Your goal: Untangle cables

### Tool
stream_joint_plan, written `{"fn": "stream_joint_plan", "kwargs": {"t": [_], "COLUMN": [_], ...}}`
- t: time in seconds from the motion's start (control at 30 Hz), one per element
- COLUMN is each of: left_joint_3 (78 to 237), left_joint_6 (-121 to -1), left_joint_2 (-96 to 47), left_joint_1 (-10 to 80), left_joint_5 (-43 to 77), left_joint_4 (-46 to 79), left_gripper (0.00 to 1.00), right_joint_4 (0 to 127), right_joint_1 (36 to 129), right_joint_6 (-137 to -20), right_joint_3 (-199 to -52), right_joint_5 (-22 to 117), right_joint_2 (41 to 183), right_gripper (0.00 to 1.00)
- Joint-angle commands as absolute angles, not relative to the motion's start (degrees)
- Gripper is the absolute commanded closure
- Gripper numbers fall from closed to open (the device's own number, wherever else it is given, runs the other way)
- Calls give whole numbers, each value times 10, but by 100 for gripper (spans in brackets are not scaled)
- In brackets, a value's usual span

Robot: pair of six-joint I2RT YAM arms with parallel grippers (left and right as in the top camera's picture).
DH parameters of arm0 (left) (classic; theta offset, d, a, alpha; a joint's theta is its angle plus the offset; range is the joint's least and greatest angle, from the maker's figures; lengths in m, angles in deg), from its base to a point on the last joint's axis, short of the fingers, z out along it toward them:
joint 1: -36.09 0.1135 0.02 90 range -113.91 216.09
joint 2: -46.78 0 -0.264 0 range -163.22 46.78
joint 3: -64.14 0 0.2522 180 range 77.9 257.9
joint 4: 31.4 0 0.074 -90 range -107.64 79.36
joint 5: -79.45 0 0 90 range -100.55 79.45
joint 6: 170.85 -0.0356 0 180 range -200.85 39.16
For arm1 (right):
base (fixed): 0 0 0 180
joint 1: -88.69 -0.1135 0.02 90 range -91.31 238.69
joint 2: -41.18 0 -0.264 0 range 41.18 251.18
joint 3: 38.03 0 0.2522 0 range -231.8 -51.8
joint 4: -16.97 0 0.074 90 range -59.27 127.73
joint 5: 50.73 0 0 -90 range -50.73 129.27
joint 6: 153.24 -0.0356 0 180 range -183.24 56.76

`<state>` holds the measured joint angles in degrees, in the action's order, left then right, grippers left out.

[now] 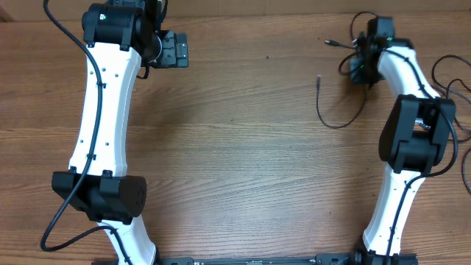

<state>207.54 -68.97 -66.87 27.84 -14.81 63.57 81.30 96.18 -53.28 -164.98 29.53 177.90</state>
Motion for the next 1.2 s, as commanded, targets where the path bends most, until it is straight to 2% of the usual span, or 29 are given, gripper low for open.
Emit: {"fn": "stream_joint_plan", "kwargs": {"t": [0.0, 0.37, 0.6, 0.63, 0.67, 0.7, 0.73, 0.77, 0.97, 1.17], "left_joint_3": [2077, 2077, 2077, 2077, 2077, 2077, 2077, 2077, 2077, 2077], "left_joint_6": [-686, -686, -686, -686, -686, -686, -686, -686, -686, -686], "left_joint_2": [-672, -672, -672, -672, -672, -672, -672, -672, -672, -672], "left_joint_1": [274, 274, 274, 274, 274, 274, 274, 274, 274, 274], "left_joint_5": [-143, -143, -143, -143, -143, -143, -143, -143, -143, -143], "left_joint_4": [635, 635, 635, 635, 635, 635, 635, 635, 635, 635], "left_gripper": [0, 1, 1, 0, 0, 1, 0, 1, 0, 0], "right_joint_4": [822, 919, 953, 952, 950, 949, 950, 952, 988, 1005], "right_joint_1": [1016, 1173, 1255, 1261, 1265, 1267, 1268, 1268, 1259, 1232], "right_joint_6": [-632, -848, -862, -862, -861, -859, -854, -853, -852, -789], "right_joint_3": [-1763, -1991, -2003, -2003, -2003, -2003, -2003, -2003, -2003, -2002], "right_joint_5": [247, 282, 387, 398, 407, 415, 419, 420, 431, 519], "right_joint_2": [1776, 1775, 1776, 1776, 1776, 1776, 1776, 1776, 1776, 1776], "right_gripper": [96, 96, 96, 84, 55, 31, 12, 0, 0, 0]}}
